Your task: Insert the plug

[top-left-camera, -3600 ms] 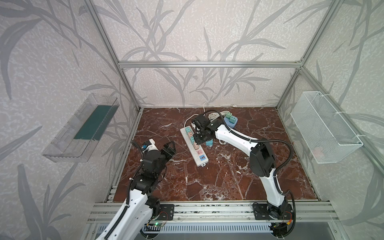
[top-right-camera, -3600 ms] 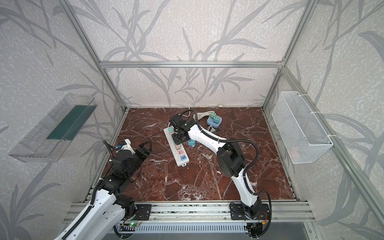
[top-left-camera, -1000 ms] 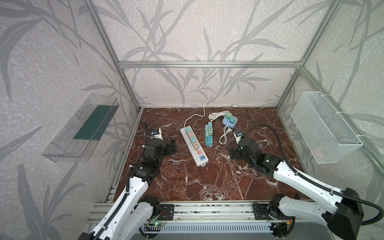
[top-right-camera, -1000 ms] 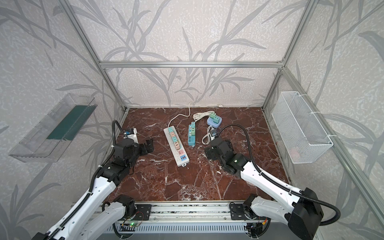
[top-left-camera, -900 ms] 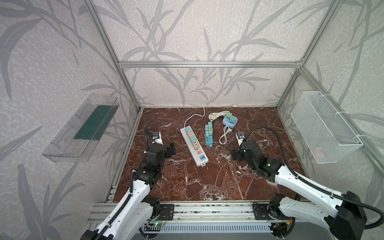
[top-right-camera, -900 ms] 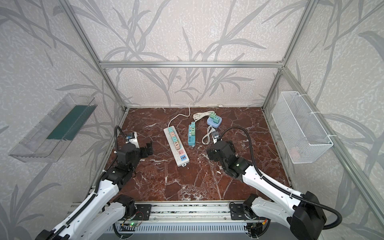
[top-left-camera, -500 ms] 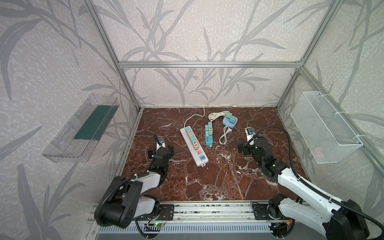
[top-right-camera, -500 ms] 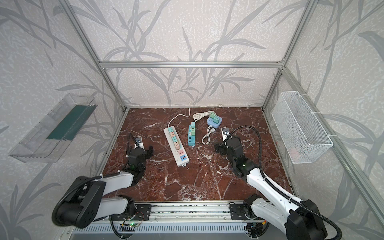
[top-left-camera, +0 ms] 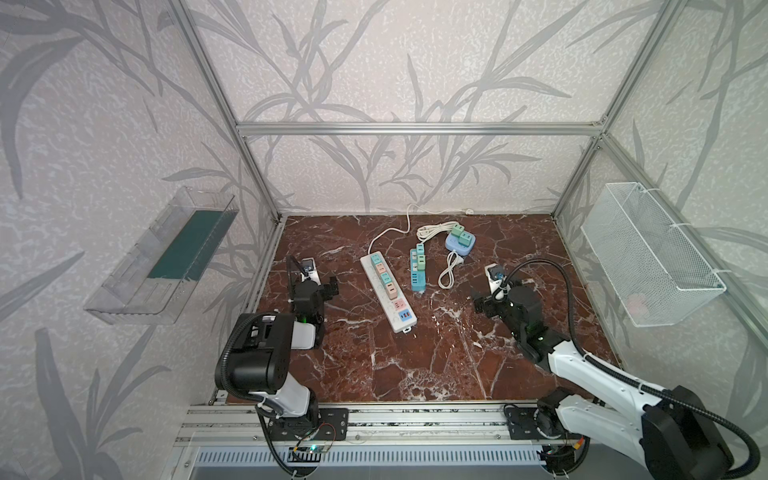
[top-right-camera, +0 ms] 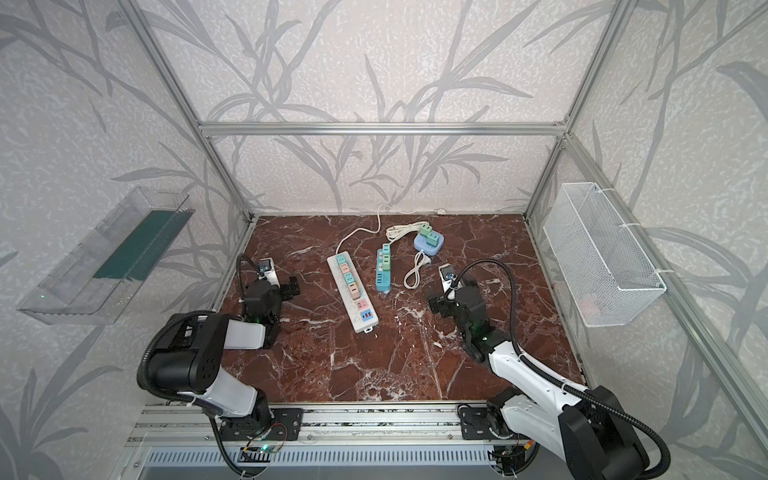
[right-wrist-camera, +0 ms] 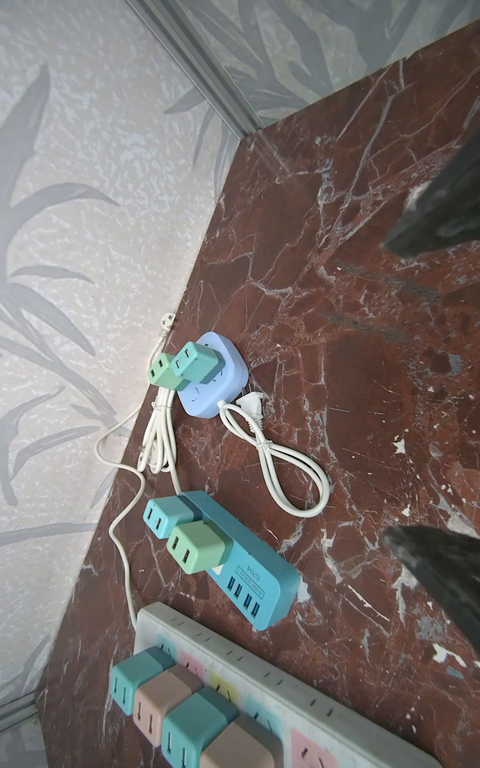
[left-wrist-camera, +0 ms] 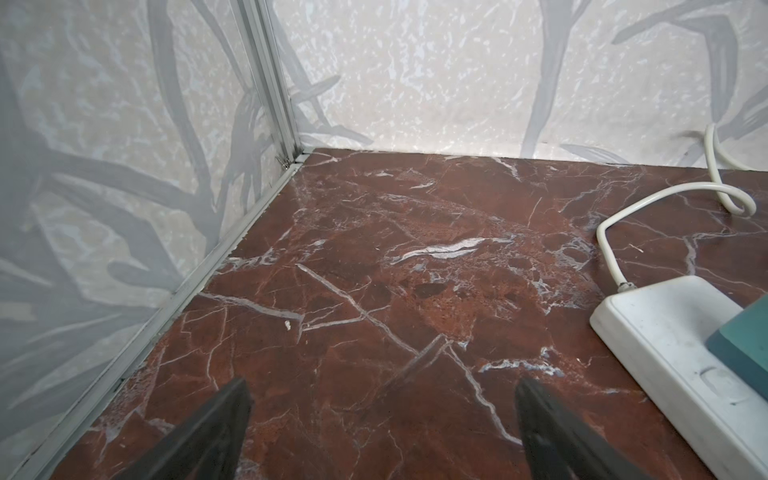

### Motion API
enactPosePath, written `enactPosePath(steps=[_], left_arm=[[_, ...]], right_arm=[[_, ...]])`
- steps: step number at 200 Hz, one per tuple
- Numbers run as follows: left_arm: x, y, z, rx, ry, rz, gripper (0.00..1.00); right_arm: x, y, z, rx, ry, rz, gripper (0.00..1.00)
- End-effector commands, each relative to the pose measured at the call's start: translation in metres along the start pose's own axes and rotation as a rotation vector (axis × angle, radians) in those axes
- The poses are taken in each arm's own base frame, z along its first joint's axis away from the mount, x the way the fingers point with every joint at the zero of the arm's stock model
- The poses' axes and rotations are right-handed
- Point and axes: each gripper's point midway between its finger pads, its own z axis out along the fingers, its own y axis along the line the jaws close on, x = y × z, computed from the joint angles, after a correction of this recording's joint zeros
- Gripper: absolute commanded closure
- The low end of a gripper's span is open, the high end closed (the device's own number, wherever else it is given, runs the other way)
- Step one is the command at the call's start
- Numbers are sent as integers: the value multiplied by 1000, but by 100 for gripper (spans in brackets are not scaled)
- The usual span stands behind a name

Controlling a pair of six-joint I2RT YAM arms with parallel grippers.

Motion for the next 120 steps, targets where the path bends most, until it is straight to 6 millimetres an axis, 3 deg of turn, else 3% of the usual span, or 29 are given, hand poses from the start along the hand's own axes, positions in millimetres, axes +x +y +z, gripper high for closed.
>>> enactPosePath(steps=[1,32,67,120], left_arm=[[10,-7,-1,54,42,-8,1],[10,-8,-1,54,47,-8,1],[10,-7,-1,54,50,-8,1],[10,-7,-1,54,48,-8,1]], right_arm=[[-14,-17,1,68,-89,-9,1],[-9,-36,-3,127,-116,-56,1],[11,-40,-3,144,-99,-117,1],[50,-31,25,115,-186,-90,1]])
